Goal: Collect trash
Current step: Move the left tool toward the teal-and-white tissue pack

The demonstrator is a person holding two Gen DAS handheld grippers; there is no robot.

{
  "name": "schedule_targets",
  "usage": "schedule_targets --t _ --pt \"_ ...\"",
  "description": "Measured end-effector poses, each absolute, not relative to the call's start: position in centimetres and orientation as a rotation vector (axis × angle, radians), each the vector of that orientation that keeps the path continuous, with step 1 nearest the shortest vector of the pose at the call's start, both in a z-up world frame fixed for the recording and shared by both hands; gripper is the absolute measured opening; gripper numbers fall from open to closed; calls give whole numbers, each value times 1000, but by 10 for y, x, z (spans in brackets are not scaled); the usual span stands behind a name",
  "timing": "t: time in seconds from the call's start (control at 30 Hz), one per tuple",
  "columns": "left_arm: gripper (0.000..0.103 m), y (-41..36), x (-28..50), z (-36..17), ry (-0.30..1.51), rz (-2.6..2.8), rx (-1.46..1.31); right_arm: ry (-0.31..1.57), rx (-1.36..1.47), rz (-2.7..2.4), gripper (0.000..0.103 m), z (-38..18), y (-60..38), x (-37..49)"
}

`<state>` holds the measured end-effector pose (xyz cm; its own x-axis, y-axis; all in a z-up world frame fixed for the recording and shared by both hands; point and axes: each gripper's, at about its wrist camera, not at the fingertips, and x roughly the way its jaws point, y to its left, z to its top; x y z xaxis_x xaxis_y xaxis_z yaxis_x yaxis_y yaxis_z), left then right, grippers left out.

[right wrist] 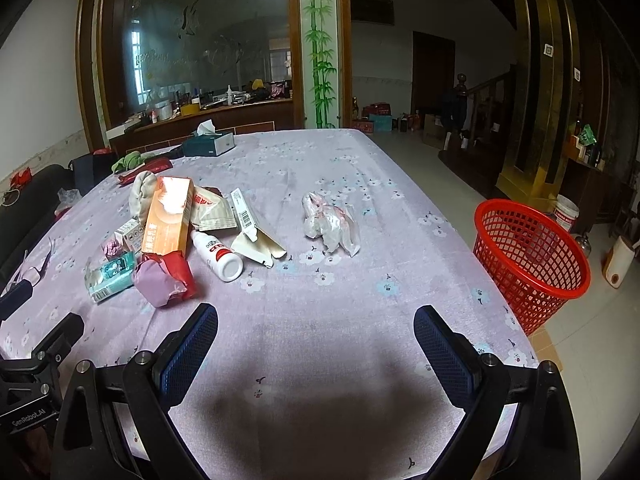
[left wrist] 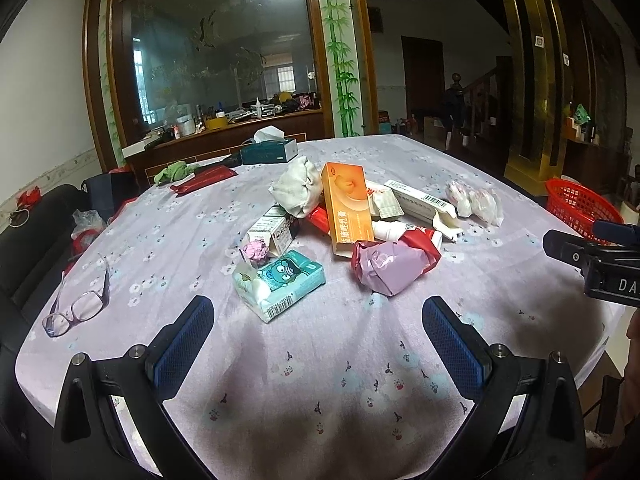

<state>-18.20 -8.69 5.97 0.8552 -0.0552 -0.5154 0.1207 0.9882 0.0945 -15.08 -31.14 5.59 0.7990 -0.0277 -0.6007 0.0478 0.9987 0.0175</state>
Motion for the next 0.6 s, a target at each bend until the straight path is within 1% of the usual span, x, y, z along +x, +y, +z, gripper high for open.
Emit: schedule_targets --t 0.6 --pt "103 -86 -179 56 563 -104 126 666 32 -35 100 52 -312 -149"
